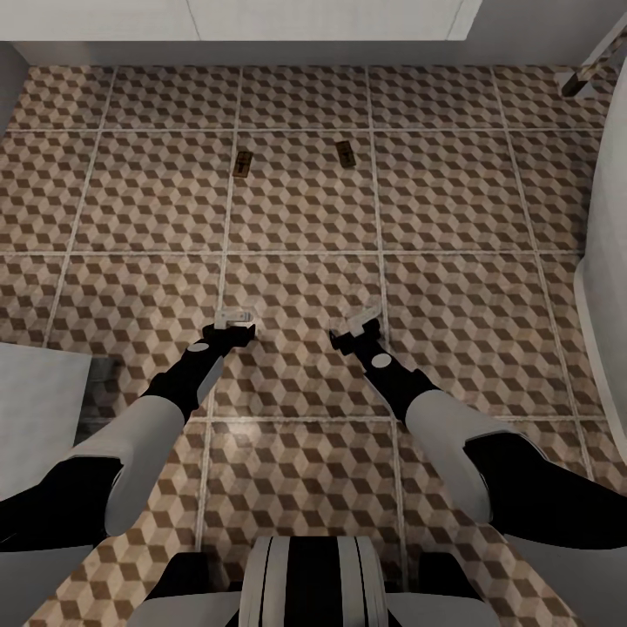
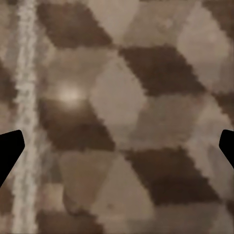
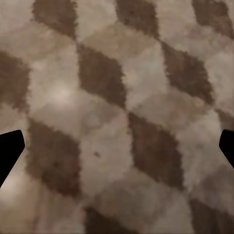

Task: Take the four mousetraps from the cabinet in the bathroom and place them on the bathroom floor. Make sure all four end up on the same floor surface, and ensure that at least two of them are either under or directly next to the same bathroom sink.

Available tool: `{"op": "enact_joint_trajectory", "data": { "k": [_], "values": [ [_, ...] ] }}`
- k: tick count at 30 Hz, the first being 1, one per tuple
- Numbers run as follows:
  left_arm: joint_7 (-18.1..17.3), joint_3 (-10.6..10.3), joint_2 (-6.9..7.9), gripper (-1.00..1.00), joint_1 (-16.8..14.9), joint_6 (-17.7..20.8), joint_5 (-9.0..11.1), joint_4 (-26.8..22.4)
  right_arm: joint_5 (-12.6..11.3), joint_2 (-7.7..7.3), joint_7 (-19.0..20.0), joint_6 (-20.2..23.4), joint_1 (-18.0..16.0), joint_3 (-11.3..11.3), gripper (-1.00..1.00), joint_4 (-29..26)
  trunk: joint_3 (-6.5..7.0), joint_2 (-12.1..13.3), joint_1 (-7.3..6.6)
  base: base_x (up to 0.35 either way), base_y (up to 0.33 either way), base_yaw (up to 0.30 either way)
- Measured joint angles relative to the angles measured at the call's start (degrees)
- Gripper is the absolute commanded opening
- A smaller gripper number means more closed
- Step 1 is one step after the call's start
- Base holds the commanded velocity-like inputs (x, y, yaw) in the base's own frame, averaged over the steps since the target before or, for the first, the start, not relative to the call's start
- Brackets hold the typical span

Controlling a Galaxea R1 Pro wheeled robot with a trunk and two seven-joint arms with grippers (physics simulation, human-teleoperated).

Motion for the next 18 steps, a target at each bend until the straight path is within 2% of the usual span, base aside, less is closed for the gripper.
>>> {"op": "enact_joint_trajectory", "data": {
  "k": [11, 18],
  "values": [
    [0.06, 0.0, 0.02, 1.0, 0.0, 0.03, 0.0, -0.07, 0.0, 0.0, 0.0, -0.04, 0.0, 0.0, 1.0, 0.14, 0.0, 0.0, 0.0, 0.0, 0.0, 0.0],
    [0.06, 0.0, 0.05, 1.0, 0.0, 0.08, 0.0, 0.01, 0.0, 0.0, 0.0, -0.08, 0.0, 0.02, 1.0, 0.25, 1.54, 0.09, -0.19, 0.0, 0.0, 0.0]
  ]
}}
